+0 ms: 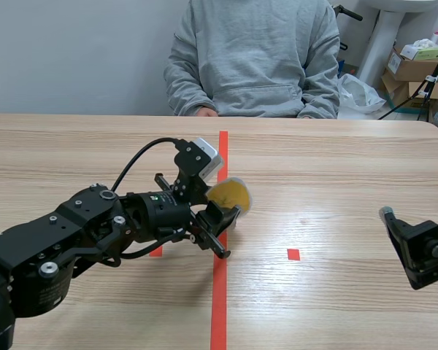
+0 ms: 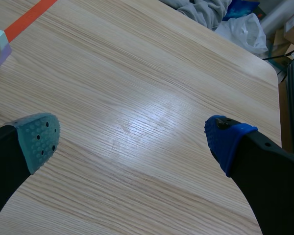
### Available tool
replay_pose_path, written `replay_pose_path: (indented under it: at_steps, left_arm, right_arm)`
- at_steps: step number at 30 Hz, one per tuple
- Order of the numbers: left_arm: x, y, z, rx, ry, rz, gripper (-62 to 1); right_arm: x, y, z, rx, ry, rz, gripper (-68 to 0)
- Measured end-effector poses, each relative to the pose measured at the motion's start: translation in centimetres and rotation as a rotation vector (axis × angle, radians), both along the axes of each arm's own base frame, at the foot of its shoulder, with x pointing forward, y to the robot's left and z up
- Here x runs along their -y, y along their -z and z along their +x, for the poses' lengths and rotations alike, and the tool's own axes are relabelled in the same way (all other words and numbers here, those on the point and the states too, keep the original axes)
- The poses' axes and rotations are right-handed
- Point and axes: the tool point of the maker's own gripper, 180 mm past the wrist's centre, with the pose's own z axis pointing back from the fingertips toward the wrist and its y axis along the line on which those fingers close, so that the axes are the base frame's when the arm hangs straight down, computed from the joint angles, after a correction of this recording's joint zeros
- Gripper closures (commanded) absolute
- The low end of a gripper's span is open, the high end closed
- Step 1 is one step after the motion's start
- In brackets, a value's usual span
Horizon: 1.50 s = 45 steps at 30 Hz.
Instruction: Do the leaf sorting experiment
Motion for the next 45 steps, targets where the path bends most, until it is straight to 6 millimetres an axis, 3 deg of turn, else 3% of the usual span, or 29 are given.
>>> replay_pose_path:
  at_steps: [5,16,19,23,29,35,45]
  left_arm:
    - [0.1,-0.2,0.1,0.009,0.000,-0.012,-4.7]
    - [0.1,-0.8,0.2,0.019,-0.012,-0.048,-4.0]
    - [-1.2,-1.0,0.9,0.002,-0.076,-0.091,-4.0]
    - [-5.4,-1.6,2.9,-0.007,-0.239,-0.158,-4.0]
    - [-14.5,-3.6,6.1,0.049,-0.486,-0.211,-4.0]
    - [-22.6,-5.3,7.5,0.124,-0.690,-0.183,-4.0]
    - [-28.8,-6.4,11.6,0.182,-0.861,-0.067,-4.0]
  right_arm:
    - [0.0,0.0,0.0,0.000,0.000,0.000,-60.8]
    - [0.0,0.0,0.0,0.000,0.000,0.000,-60.8]
    - [0.0,0.0,0.0,0.000,0.000,0.000,-60.8]
    - [0.0,0.0,0.0,0.000,0.000,0.000,-60.8]
    - [0.0,0.0,0.0,0.000,0.000,0.000,-60.8]
    - [0.0,0.0,0.0,0.000,0.000,0.000,-60.8]
    - [0.0,0.0,0.0,0.000,0.000,0.000,-60.8]
